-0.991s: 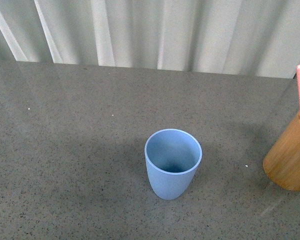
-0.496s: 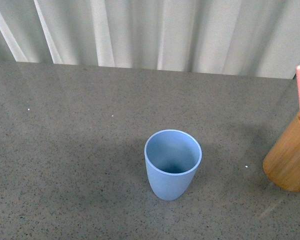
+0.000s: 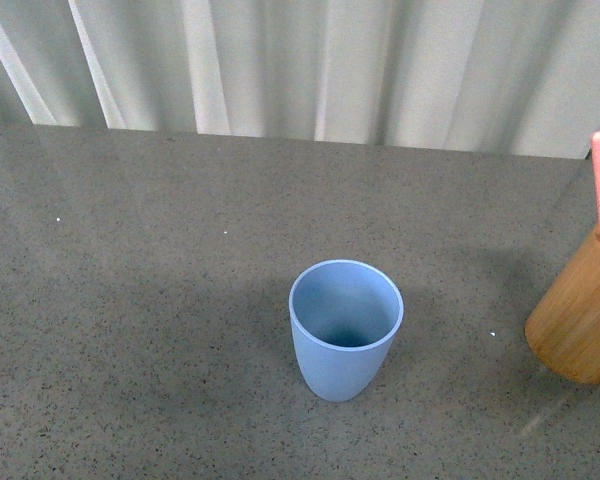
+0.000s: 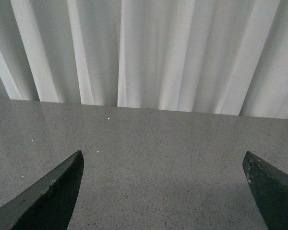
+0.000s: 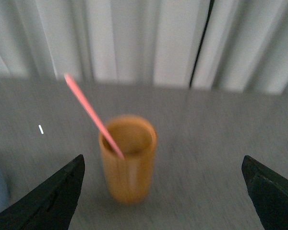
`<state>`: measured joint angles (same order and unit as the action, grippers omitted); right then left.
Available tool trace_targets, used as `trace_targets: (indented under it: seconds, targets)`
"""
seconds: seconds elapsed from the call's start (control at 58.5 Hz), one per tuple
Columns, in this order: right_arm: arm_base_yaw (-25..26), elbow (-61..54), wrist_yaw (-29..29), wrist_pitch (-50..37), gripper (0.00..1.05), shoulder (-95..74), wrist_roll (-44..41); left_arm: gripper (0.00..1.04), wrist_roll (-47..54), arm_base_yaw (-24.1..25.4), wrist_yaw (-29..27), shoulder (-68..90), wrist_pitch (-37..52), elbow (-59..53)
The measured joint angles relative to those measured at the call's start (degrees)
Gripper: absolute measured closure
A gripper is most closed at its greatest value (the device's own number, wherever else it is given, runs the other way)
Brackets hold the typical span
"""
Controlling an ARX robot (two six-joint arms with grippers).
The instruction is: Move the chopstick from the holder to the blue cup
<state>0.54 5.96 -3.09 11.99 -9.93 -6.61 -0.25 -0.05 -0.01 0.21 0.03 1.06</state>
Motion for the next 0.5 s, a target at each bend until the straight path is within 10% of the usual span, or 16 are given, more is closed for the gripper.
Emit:
trace_targets:
  seconds: [0.222, 0.496]
  targets:
    - [6.7, 1.8, 13.9, -24.8, 0.1, -32.5, -18.0, 0.07, 0.0, 0.0, 0.0, 0.0, 0.0, 0.0]
    - [4.6, 7.1, 17.0, -47.4, 0.1, -59.0, -17.1, 0.07, 0.0, 0.0, 0.0, 0.0, 0.0, 0.0]
